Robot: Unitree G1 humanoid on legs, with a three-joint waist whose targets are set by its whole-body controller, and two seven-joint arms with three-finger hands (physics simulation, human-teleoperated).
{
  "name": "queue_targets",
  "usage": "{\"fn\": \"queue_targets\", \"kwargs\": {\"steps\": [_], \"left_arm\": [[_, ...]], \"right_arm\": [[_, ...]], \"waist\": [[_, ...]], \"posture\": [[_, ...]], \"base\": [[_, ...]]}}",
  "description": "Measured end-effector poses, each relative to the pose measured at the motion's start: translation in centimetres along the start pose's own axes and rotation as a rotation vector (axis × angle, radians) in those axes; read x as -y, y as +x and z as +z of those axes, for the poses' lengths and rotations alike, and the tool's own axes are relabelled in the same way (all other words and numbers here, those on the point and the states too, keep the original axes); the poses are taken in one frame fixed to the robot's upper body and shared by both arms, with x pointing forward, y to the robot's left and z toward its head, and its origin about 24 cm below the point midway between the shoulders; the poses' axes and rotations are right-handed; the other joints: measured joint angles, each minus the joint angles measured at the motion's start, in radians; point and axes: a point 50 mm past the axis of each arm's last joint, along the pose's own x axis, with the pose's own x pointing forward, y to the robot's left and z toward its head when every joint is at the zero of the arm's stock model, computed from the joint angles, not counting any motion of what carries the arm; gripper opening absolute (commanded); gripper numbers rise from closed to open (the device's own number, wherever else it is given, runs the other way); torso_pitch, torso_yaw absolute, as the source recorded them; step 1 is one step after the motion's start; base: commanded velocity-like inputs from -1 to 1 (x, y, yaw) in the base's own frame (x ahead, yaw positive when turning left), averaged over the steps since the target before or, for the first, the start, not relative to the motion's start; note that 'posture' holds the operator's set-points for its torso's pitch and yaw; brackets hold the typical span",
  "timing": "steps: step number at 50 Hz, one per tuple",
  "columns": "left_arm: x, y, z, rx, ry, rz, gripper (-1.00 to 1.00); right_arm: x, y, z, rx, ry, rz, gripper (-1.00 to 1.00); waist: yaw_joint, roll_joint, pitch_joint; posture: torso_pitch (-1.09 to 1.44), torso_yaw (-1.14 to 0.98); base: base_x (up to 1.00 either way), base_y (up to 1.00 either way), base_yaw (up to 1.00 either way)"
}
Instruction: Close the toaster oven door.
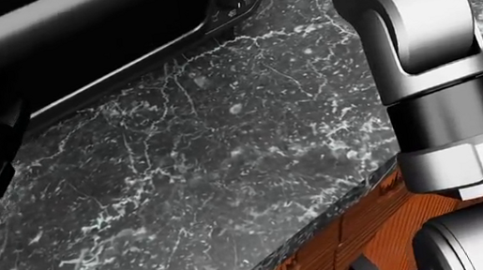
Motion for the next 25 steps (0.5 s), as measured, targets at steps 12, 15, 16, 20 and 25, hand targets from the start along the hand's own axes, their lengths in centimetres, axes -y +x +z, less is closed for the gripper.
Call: {"fn": "queue_targets", "kwargs": {"steps": [12, 15, 16, 20, 25], "left_arm": [[-1.0, 1.1, 0.7, -0.018, -0.020, -0.027, 1.00], [-1.1, 1.2, 0.8, -0.022, -0.026, -0.030, 1.00], [-1.1, 1.3, 0.9, -0.024, -0.027, -0.032, 1.00], [-1.3, 1.5, 1.3, -0.036, -0.032, -0.040, 1.00], [-1.4, 2.0, 1.7, -0.044, -0.032, -0.055, 1.00]], "right_arm": [[-0.5, 0.0, 0.4, 0.018, 0.006, 0.014, 1.00], [-0.4, 0.0, 0.4, 0.018, 0.006, 0.012, 1.00], [-0.4, 0.0, 0.4, 0.019, 0.006, 0.011, 1.00], [-0.5, 0.0, 0.7, 0.025, 0.007, 0.016, 1.00], [-0.8, 0.0, 0.9, 0.034, 0.010, 0.026, 1.00]], "waist": [[0.005, -0.008, 0.006], [0.006, -0.008, 0.006], [0.007, -0.009, 0.007], [0.009, -0.010, 0.010], [0.014, -0.013, 0.011]], "posture": [[0.00, 0.00], [0.00, 0.00], [0.00, 0.00], [0.00, 0.00], [0.00, 0.00]], "base": [[0.00, 0.00, 0.00], [0.00, 0.00, 0.00], [0.00, 0.00, 0.00], [0.00, 0.00, 0.00], [0.00, 0.00, 0.00]]}}
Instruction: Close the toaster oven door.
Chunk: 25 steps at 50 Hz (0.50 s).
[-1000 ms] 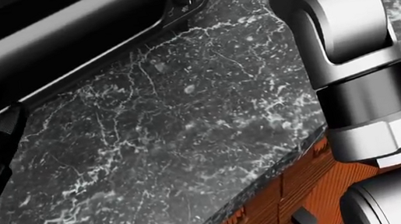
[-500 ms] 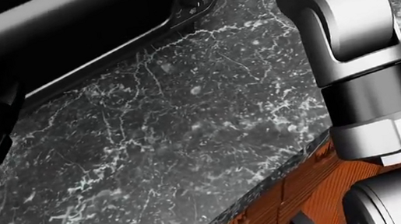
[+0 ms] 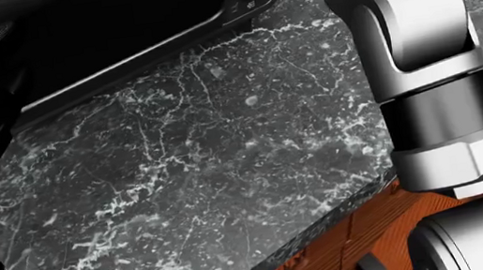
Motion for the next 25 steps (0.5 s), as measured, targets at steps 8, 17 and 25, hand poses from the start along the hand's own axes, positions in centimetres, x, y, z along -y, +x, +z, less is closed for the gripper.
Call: {"fn": "queue_targets", "kwargs": {"steps": [8, 17, 25], "left_arm": [[-0.2, 0.6, 0.4, -0.002, -0.005, -0.019, 1.00], [-0.9, 1.2, 0.9, -0.010, 0.004, -0.019, 1.00], [-1.1, 1.7, 1.2, -0.018, 0.005, -0.023, 1.00]], "right_arm": [[0.0, 0.0, -0.2, 0.001, -0.003, -0.003, 1.00], [0.1, -0.1, -1.5, -0.049, -0.042, -0.015, 1.00], [0.2, -0.1, -1.1, -0.032, -0.039, -0.016, 1.00]], "waist": [[0.006, -0.005, 0.002], [0.010, -0.005, 0.009], [0.014, -0.007, 0.013]], "posture": [[0.00, 0.00], [0.00, 0.00], [0.00, 0.00]], "base": [[0.00, 0.00, 0.00], [0.00, 0.00, 0.00], [0.00, 0.00, 0.00]]}}
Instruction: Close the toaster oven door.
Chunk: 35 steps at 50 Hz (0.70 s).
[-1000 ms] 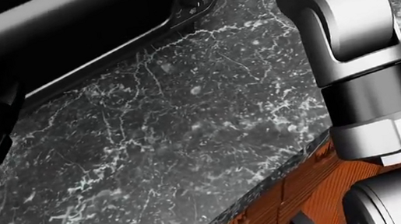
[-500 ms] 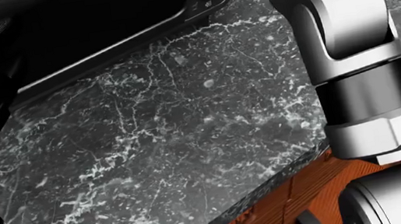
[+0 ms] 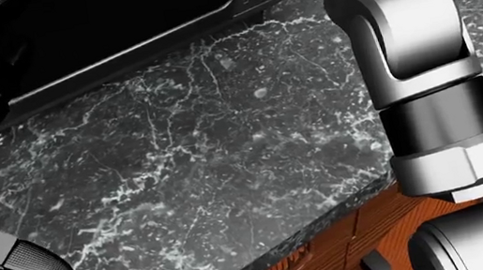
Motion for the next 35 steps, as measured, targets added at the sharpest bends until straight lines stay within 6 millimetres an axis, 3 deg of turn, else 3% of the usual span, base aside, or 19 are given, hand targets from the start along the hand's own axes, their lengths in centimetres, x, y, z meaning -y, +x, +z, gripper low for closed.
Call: {"fn": "queue_targets", "kwargs": {"steps": [16, 35], "left_arm": [[-0.9, 1.5, 0.8, -0.031, -0.001, -0.014, 1.00], [-2.7, 2.6, 2.9, -0.006, 0.005, 0.016, 1.00]], "right_arm": [[-0.2, 0.0, 0.3, 0.001, -0.002, 0.012, 1.00], [0.1, 0.0, -0.1, -0.004, 0.000, 0.003, 1.00]], "waist": [[0.005, -0.005, 0.009], [-0.005, 0.006, 0.002]], "posture": [[0.00, 0.00], [0.00, 0.00]], "base": [[0.00, 0.00, 0.00], [0.00, 0.00, 0.00]]}}
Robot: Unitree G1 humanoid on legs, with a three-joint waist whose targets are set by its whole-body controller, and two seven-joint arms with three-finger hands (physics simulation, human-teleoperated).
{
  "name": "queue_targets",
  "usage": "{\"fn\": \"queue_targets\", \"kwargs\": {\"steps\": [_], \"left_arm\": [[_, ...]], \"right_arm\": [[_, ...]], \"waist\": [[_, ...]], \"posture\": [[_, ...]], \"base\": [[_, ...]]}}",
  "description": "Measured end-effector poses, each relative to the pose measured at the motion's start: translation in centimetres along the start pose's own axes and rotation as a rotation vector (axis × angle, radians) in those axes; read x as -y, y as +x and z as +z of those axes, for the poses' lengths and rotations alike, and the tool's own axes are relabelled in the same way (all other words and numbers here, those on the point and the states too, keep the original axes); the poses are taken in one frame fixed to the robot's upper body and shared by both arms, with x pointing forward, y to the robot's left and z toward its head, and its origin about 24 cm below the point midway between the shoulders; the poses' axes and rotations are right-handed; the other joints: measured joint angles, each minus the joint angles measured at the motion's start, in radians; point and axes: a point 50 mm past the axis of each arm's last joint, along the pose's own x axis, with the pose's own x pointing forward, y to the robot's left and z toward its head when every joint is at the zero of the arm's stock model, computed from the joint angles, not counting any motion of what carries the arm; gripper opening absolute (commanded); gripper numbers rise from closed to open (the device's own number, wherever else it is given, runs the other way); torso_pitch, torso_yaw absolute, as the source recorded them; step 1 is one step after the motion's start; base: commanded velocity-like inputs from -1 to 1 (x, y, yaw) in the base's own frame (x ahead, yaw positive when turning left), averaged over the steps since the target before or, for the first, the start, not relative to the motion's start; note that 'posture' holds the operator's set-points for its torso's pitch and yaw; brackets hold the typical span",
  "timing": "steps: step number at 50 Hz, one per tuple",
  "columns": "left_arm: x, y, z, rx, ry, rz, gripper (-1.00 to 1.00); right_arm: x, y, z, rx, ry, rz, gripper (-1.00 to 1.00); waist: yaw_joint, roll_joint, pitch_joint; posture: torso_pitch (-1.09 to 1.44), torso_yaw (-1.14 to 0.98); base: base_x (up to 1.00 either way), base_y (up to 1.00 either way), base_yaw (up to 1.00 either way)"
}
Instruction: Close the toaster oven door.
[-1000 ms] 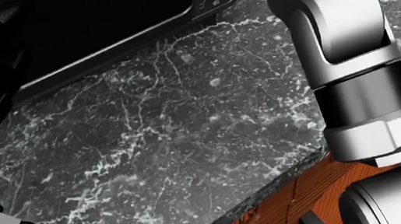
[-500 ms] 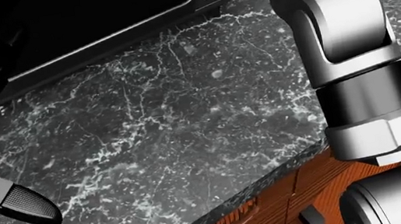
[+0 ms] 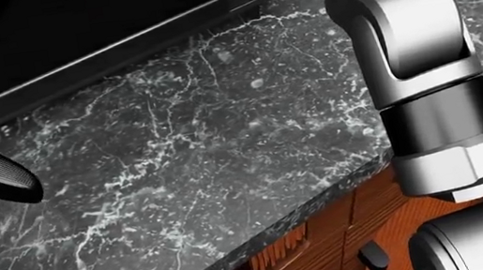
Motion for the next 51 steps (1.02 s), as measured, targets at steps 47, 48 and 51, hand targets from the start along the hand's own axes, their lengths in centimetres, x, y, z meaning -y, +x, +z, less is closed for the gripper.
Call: {"fn": "queue_targets", "kwargs": {"steps": [47, 48, 51], "left_arm": [[-3.8, 4.2, -0.5, -0.001, 0.010, 0.044, 1.00], [-3.8, 4.3, -0.6, -0.003, 0.011, 0.046, 1.00], [-4.0, 4.5, -0.7, -0.008, 0.015, 0.053, 1.00]], "right_arm": [[0.0, -0.1, 0.0, -0.003, 0.001, 0.003, 1.00], [0.0, -0.1, 0.0, -0.003, 0.001, 0.003, 1.00], [0.0, -0.1, 0.1, 0.000, 0.000, 0.003, 1.00]], "waist": [[0.004, -0.004, -0.006], [0.003, -0.004, -0.006], [0.000, 0.000, -0.005]], "posture": [[0.00, 0.00], [0.00, 0.00], [0.00, 0.00]], "base": [[0.00, 0.00, 0.00], [0.00, 0.00, 0.00], [0.00, 0.00, 0.00]]}}
